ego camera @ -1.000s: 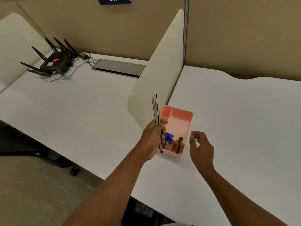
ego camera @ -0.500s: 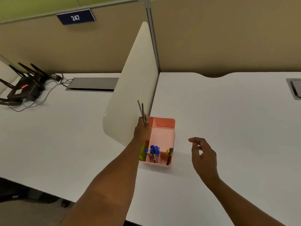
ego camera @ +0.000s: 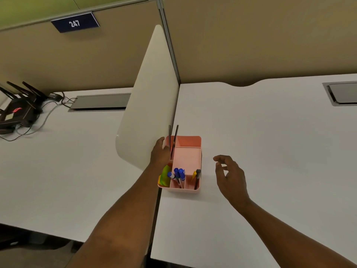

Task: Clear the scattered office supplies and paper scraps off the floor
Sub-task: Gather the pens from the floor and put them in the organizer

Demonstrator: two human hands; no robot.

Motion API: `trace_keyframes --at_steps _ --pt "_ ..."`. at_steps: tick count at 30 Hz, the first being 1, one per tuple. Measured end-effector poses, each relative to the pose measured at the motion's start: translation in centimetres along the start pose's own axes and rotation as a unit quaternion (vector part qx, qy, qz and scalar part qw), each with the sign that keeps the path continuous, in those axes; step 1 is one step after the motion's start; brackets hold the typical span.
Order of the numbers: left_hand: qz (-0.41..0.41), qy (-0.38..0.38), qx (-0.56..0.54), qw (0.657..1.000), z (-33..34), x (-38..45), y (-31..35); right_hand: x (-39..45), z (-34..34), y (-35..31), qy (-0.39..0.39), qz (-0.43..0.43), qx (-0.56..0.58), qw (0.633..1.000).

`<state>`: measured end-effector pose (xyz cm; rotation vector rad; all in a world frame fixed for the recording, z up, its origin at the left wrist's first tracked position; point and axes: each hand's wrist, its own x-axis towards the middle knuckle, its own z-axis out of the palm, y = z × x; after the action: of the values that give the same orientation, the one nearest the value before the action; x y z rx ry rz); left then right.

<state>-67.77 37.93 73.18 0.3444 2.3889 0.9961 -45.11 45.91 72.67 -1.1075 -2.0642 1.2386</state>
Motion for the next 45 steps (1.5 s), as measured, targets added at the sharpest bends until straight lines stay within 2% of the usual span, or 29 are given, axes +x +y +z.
trace_keyframes --at_steps 6,11,15,17,21,23,32,39,45 --pt "0.047 0.020 0.034 0.998 -1.2 -3.7 -0.6 -1.9 -0.2 -0.2 -0.060 -0.004 -0.038 0.997" --pt "0.099 0.007 0.055 0.994 -2.3 -8.2 -2.5 -5.2 -1.0 0.4 -0.107 -0.024 -0.121 0.987" --pt "0.164 -0.009 0.077 0.983 -3.3 -12.4 -5.8 -9.8 -1.6 0.5 -0.089 -0.025 -0.151 0.984" --pt "0.201 -0.013 0.118 0.972 -3.9 -14.7 -7.8 -12.6 -1.7 0.3 -0.085 -0.040 -0.201 0.975" --pt "0.289 0.002 0.276 0.917 -5.0 -19.6 -12.1 -19.4 -2.1 -0.2 -0.060 -0.038 -0.316 0.946" --pt "0.308 -0.002 0.312 0.899 -5.2 -22.2 -14.2 -23.2 -2.2 -0.5 -0.047 -0.024 -0.356 0.933" --pt "0.349 -0.082 0.320 0.877 -3.4 -32.0 -20.1 -39.0 -5.0 0.1 -0.015 0.053 -0.401 0.914" --pt "0.406 -0.117 0.316 0.849 -0.5 -38.0 -20.4 -46.6 -8.3 1.6 0.030 0.100 -0.416 0.904" --pt "0.420 -0.158 0.296 0.843 3.7 -43.0 -21.0 -52.0 -11.7 3.8 0.041 0.146 -0.413 0.898"
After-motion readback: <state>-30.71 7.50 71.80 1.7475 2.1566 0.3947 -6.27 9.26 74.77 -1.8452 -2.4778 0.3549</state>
